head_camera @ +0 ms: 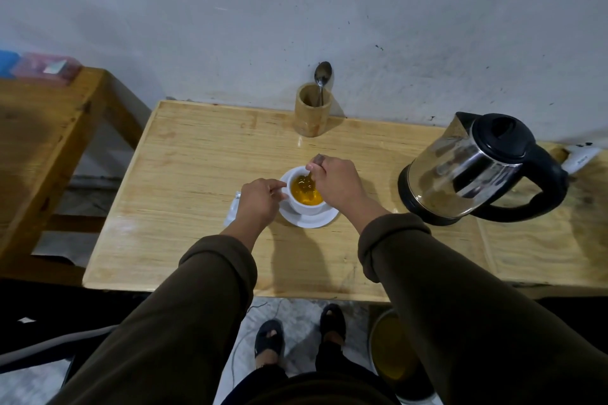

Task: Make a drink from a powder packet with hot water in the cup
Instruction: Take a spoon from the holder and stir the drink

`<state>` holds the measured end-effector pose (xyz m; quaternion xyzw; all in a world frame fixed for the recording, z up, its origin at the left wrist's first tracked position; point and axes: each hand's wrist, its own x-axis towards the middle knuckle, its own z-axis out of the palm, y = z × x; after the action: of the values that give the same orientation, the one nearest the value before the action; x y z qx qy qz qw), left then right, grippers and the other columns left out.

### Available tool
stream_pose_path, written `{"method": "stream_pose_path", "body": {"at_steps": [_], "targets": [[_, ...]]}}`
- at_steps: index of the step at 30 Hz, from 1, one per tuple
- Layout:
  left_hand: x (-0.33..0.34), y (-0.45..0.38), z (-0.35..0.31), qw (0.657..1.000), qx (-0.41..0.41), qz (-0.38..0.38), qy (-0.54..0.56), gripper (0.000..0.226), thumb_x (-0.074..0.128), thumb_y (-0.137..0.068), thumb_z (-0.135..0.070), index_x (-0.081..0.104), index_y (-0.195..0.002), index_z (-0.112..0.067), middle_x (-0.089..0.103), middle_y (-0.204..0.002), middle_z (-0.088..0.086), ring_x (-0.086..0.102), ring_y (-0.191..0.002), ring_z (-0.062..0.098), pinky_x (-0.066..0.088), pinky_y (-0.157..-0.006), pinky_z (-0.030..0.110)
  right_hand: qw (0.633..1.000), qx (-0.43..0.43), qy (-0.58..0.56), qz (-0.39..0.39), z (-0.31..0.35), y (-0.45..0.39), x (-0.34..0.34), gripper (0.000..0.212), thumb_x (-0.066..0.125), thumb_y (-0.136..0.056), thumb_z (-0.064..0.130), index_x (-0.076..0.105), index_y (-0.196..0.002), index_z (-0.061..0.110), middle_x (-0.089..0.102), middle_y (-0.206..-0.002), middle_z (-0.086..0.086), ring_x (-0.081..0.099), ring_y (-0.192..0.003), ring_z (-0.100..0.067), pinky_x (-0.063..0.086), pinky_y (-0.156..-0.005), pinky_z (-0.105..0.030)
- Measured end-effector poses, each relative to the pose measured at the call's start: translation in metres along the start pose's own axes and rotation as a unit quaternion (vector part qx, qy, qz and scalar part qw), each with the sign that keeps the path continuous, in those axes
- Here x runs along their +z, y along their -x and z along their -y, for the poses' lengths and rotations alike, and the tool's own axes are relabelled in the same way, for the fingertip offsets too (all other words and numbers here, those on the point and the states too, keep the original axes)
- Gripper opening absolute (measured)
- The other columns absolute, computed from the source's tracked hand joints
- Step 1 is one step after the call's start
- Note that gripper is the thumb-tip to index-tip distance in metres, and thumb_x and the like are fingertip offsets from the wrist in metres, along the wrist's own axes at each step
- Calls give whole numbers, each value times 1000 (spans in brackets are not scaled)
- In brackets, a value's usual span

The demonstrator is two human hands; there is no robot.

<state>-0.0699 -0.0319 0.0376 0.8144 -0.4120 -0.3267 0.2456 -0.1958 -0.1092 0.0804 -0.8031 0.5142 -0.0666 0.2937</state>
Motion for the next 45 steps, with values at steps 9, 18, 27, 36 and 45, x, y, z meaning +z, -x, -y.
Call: {"method": "stream_pose_path", "body": {"at_steps": [9, 18, 27, 36, 45], "targets": [[1, -1, -1, 1000, -2, -3, -8, 30, 58, -92, -17, 65, -121, -13, 65, -126, 10, 58, -117, 24, 42, -95, 24, 1000, 5, 10, 4, -6, 1, -2, 34, 41, -97, 30, 62, -102, 4, 67, -96, -14, 57, -88, -25, 40, -74, -31], [2, -1, -1, 1000, -6, -3, 0, 30, 58, -92, -18, 65, -121, -14, 65, -125, 11, 59, -116, 24, 42, -91, 23, 999, -7, 26, -17, -11, 0, -3, 31, 41, -97, 30, 67, -102, 14, 71, -97, -10, 60, -89, -25, 45, -74, -30], [3, -1, 0, 1000, -10, -5, 4, 30, 57, -92, -19, 65, -121, -14, 65, -126, 10, 58, -117, 24, 42, -94, 24, 1000, -9, 24, 3, -9, 3, -2, 35, 41, -97, 32, 62, -99, 4, 67, -97, -14, 58, -89, -28, 38, -72, -30], [2, -2, 1, 1000, -6, -1, -1, 29, 56, -93, -18, 66, -120, -14, 65, -125, 11, 59, -116, 25, 43, -92, 25, 999, -10, 34, -28, -13, 1, -3, 30, 42, -97, 31, 67, -103, 15, 70, -98, -8, 60, -90, -24, 43, -71, -29], [3, -2, -1, 1000, -14, -1, 2, 29, 56, -93, -18, 65, -121, -15, 64, -126, 11, 58, -117, 26, 45, -97, 29, 1000, -7, 21, 9, -9, 1, -3, 34, 42, -97, 33, 62, -95, 6, 60, -85, -5, 52, -81, -20, 38, -71, -31]]}}
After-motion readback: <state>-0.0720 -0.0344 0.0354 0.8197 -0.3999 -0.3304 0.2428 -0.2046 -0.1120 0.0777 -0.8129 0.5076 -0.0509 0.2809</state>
